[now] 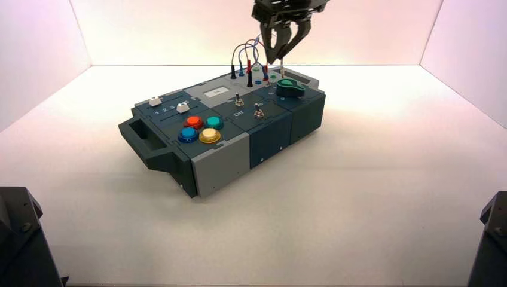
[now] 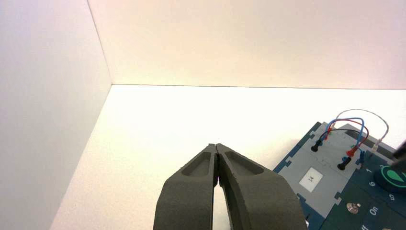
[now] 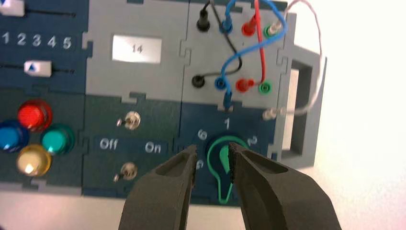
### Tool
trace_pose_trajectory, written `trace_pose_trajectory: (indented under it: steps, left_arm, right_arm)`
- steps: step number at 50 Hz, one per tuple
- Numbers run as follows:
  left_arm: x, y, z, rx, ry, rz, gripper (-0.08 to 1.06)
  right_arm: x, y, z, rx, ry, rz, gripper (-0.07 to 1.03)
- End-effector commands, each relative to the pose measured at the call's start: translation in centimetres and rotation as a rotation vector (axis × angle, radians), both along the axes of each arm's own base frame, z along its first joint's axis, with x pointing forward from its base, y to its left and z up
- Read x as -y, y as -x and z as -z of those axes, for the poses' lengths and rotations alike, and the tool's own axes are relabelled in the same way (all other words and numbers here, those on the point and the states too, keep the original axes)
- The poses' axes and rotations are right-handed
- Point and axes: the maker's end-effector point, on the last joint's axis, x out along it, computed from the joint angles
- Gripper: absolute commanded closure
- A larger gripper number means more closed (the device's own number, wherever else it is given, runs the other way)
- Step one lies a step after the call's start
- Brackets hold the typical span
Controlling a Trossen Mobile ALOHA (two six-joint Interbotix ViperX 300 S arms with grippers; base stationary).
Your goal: Insert the blue wire.
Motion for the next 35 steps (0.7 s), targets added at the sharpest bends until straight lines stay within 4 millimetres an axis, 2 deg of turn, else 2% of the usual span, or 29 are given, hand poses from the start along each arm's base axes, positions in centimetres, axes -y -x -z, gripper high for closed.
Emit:
trace_pose_trajectory:
  steps: [1,35]
  left_arm:
    - [-0.2,-0.6,-1.4,0.028,-0.006,-0.007,1.01]
    - [-0.2,-0.6,-1.5,0.029,-0.011,-0.006,1.01]
  right_arm:
    - [-1.2,-1.4,-1.7,0.052,-0.025,-0.018,0.59]
    - [-2.2,-3.1,-0.8,0.055,-0.018,-0.022,0.59]
